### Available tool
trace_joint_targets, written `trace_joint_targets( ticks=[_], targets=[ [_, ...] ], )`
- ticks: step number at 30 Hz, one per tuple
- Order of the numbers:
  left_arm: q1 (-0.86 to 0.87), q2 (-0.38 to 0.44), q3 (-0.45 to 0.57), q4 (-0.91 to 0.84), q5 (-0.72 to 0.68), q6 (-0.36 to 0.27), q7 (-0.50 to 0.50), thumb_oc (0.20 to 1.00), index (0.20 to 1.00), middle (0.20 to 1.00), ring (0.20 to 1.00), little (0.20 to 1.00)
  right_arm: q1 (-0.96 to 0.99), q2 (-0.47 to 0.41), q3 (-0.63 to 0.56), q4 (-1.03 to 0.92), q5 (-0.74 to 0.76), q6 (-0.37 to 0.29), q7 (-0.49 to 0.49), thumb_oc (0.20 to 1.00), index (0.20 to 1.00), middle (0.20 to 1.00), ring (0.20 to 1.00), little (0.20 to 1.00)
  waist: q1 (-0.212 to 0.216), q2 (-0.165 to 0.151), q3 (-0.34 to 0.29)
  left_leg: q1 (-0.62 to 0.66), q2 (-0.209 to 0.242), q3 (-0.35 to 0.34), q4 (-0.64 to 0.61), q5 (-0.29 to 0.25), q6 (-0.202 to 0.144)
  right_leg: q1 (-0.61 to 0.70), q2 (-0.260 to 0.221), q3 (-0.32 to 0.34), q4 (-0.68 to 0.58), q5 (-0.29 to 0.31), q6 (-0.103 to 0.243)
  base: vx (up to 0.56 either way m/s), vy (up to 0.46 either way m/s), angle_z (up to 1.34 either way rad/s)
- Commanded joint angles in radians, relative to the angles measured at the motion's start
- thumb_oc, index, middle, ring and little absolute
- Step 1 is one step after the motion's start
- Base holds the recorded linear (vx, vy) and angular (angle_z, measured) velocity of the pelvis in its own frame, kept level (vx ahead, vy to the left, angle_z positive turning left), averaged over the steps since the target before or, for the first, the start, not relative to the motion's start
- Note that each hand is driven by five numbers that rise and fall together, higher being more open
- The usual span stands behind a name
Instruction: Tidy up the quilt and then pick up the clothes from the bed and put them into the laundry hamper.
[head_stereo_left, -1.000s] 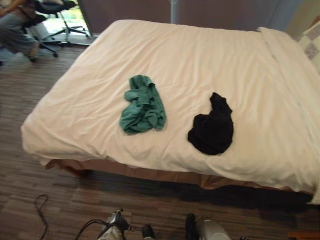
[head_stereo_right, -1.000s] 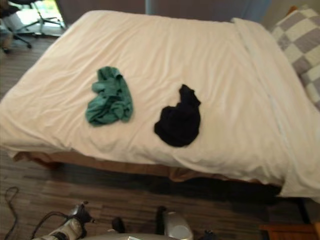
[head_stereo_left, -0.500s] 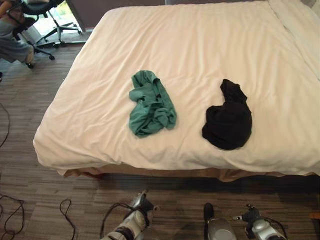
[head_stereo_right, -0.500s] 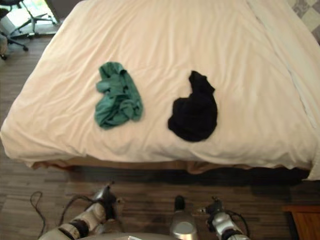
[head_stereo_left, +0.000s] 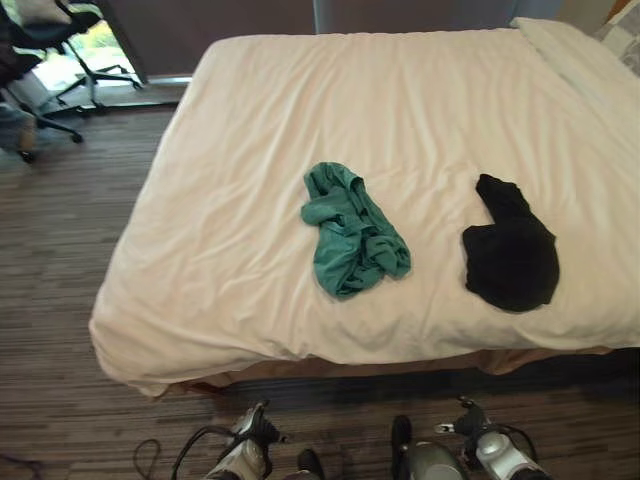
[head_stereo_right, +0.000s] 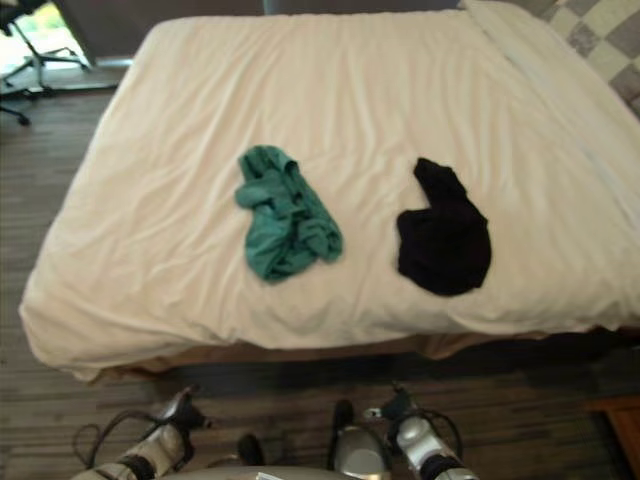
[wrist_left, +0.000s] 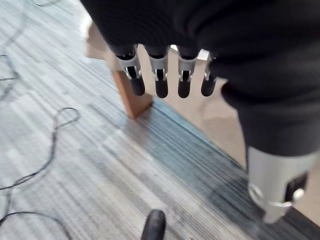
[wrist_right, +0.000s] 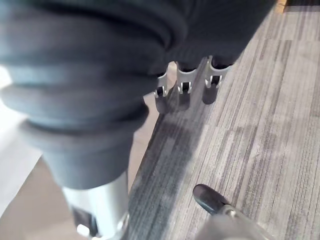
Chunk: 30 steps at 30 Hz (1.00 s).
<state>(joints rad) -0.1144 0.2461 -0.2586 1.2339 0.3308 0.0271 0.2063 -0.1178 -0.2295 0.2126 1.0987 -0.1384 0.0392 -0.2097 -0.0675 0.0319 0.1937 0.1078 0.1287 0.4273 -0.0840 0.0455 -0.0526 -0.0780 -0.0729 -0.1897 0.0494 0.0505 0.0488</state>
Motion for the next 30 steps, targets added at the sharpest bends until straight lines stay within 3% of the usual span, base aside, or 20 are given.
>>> trace_joint_targets(
  ticks=[1,3,4,7,10,11,12,13,14,15,18,19,21,22,28,29,30],
  targets=[
    [0.03,0.15,0.179,-0.105,-0.219,-0.059,0.131,1.0,1.0,1.0,1.0,1.0,0.034,-0.084,-0.176,-0.154,0.192,-0.037,-0.127,1.0,1.0,1.0,1.0,1.0,0.0,-0.055,0.025,0.009,0.031,-0.005,0.003,-0.065,-0.059,0.096,-0.109,0.002,-0.066,-0.095,0.131,0.12,-0.018,-0.24],
    [0.096,0.213,0.269,-0.271,-0.253,-0.095,0.167,1.0,1.0,1.0,1.0,1.0,0.135,-0.137,-0.273,-0.333,0.195,-0.065,-0.16,1.0,1.0,1.0,1.0,1.0,-0.01,-0.049,0.019,0.027,0.032,-0.002,-0.001,-0.066,-0.066,0.116,-0.112,0.001,-0.084,-0.094,0.137,0.13,-0.015,-0.2],
    [0.098,0.213,0.269,-0.274,-0.253,-0.093,0.167,1.0,1.0,1.0,1.0,1.0,0.138,-0.137,-0.273,-0.336,0.194,-0.063,-0.16,1.0,1.0,1.0,1.0,1.0,-0.011,-0.05,0.019,0.028,0.032,-0.002,-0.001,-0.066,-0.066,0.118,-0.112,0.0,-0.085,-0.094,0.137,0.1,-0.012,-0.06],
    [0.145,0.321,0.402,-0.593,-0.264,-0.172,0.212,1.0,1.0,1.0,1.0,1.0,0.247,-0.229,-0.369,-0.545,0.072,-0.096,-0.167,1.0,1.0,1.0,1.0,1.0,-0.025,-0.04,0.012,0.048,0.037,-0.004,-0.003,-0.069,-0.077,0.146,-0.118,-0.014,-0.106,-0.095,0.145,0.11,-0.038,-0.03],
    [0.12,0.388,0.47,-0.833,-0.25,-0.207,0.219,1.0,1.0,1.0,1.0,1.0,0.266,-0.317,-0.401,-0.661,-0.021,-0.116,-0.161,1.0,1.0,1.0,1.0,1.0,-0.034,-0.032,0.011,0.05,0.042,-0.005,-0.003,-0.068,-0.083,0.151,-0.12,-0.02,-0.112,-0.099,0.147,0.06,-0.051,-0.01],
    [0.063,0.433,0.469,-0.902,-0.223,-0.221,0.211,1.0,1.0,1.0,1.0,1.0,0.25,-0.387,-0.401,-0.732,-0.083,-0.123,-0.149,1.0,1.0,1.0,1.0,1.0,-0.041,-0.026,0.015,0.044,0.046,-0.003,-0.003,-0.064,-0.088,0.146,-0.119,-0.019,-0.116,-0.1,0.147,0.03,-0.047,-0.04],
    [0.062,0.433,0.469,-0.903,-0.222,-0.22,0.211,1.0,1.0,1.0,1.0,1.0,0.25,-0.387,-0.402,-0.732,-0.083,-0.122,-0.148,1.0,1.0,1.0,1.0,1.0,-0.04,-0.025,0.016,0.044,0.047,-0.003,-0.003,-0.064,-0.088,0.146,-0.119,-0.019,-0.116,-0.1,0.146,0.0,-0.048,-0.12],
    [-0.015,0.478,0.423,-0.928,-0.19,-0.219,0.183,1.0,1.0,1.0,1.0,1.0,0.205,-0.451,-0.392,-0.763,-0.112,-0.128,-0.14,1.0,1.0,1.0,1.0,1.0,-0.05,-0.017,0.022,0.033,0.051,0.003,-0.003,-0.055,-0.093,0.134,-0.117,-0.015,-0.12,-0.097,0.145,-0.02,-0.019,-0.14],
    [-0.019,0.478,0.421,-0.925,-0.19,-0.219,0.184,1.0,1.0,1.0,1.0,1.0,0.203,-0.451,-0.394,-0.762,-0.112,-0.128,-0.14,1.0,1.0,1.0,1.0,1.0,-0.048,-0.016,0.023,0.032,0.051,0.003,-0.003,-0.055,-0.093,0.133,-0.116,-0.014,-0.12,-0.097,0.145,-0.05,-0.032,-0.14],
    [-0.113,0.499,0.343,-0.909,-0.18,-0.209,0.163,1.0,1.0,1.0,1.0,1.0,0.144,-0.492,-0.364,-0.776,-0.119,-0.13,-0.14,1.0,1.0,1.0,1.0,1.0,-0.061,-0.009,0.035,0.015,0.056,0.01,-0.003,-0.047,-0.096,0.113,-0.112,-0.009,-0.12,-0.092,0.145,-0.03,-0.015,-0.05],
    [-0.216,0.498,0.246,-0.864,-0.161,-0.194,0.147,1.0,1.0,1.0,1.0,1.0,0.072,-0.513,-0.326,-0.79,-0.12,-0.131,-0.144,1.0,1.0,1.0,1.0,1.0,-0.074,-0.002,0.051,-0.009,0.061,0.02,-0.003,-0.036,-0.099,0.08,-0.108,0.002,-0.119,-0.086,0.145,-0.07,-0.013,-0.17],
    [-0.324,0.485,0.15,-0.81,-0.127,-0.181,0.154,1.0,1.0,1.0,1.0,1.0,-0.009,-0.512,-0.278,-0.795,-0.11,-0.134,-0.16,1.0,1.0,1.0,1.0,1.0,-0.088,0.001,0.069,-0.044,0.066,0.031,-0.003,-0.025,-0.101,0.032,-0.101,0.021,-0.115,-0.075,0.145,-0.13,-0.003,-0.18],
    [-0.376,0.469,0.098,-0.771,-0.109,-0.176,0.16,1.0,1.0,1.0,1.0,1.0,-0.048,-0.498,-0.254,-0.795,-0.096,-0.138,-0.171,1.0,1.0,1.0,1.0,1.0,-0.094,0.002,0.073,-0.06,0.07,0.042,-0.003,-0.022,-0.101,0.007,-0.098,0.031,-0.115,-0.067,0.146,-0.08,0.006,-0.28],
    [-0.443,0.433,0.022,-0.696,-0.082,-0.15,0.163,1.0,1.0,1.0,1.0,1.0,-0.1,-0.461,-0.203,-0.807,-0.079,-0.148,-0.187,1.0,1.0,1.0,1.0,1.0,-0.111,0.001,0.079,-0.077,0.075,0.066,-0.003,-0.019,-0.102,-0.027,-0.09,0.046,-0.121,-0.055,0.148,-0.04,0.007,-0.38],
    [-0.609,0.323,-0.131,-0.377,-0.016,-0.078,0.133,1.0,1.0,1.0,1.0,1.0,-0.165,-0.391,-0.084,-0.828,-0.084,-0.148,-0.179,1.0,1.0,1.0,1.0,1.0,-0.138,-0.009,0.096,-0.089,0.085,0.099,-0.003,-0.028,-0.113,-0.08,-0.077,0.083,-0.114,-0.056,0.162,0.02,0.013,-0.42],
    [-0.626,0.303,-0.149,-0.329,-0.002,-0.068,0.119,0.931,0.931,0.931,0.931,0.931,-0.166,-0.391,-0.076,-0.839,-0.086,-0.146,-0.175,1.0,1.0,1.0,1.0,1.0,-0.141,-0.011,0.1,-0.092,0.088,0.1,-0.003,-0.026,-0.115,-0.085,-0.077,0.082,-0.113,-0.055,0.163,0.0,-0.024,-0.35],
    [-0.649,0.25,-0.178,-0.255,0.02,-0.058,0.086,0.379,0.379,0.379,0.379,0.379,-0.17,-0.393,-0.057,-0.841,-0.094,-0.143,-0.17,1.0,1.0,1.0,1.0,1.0,-0.145,-0.014,0.104,-0.097,0.091,0.097,-0.003,-0.022,-0.117,-0.09,-0.079,0.079,-0.112,-0.053,0.163,0.0,-0.031,-0.21]
  ],
)
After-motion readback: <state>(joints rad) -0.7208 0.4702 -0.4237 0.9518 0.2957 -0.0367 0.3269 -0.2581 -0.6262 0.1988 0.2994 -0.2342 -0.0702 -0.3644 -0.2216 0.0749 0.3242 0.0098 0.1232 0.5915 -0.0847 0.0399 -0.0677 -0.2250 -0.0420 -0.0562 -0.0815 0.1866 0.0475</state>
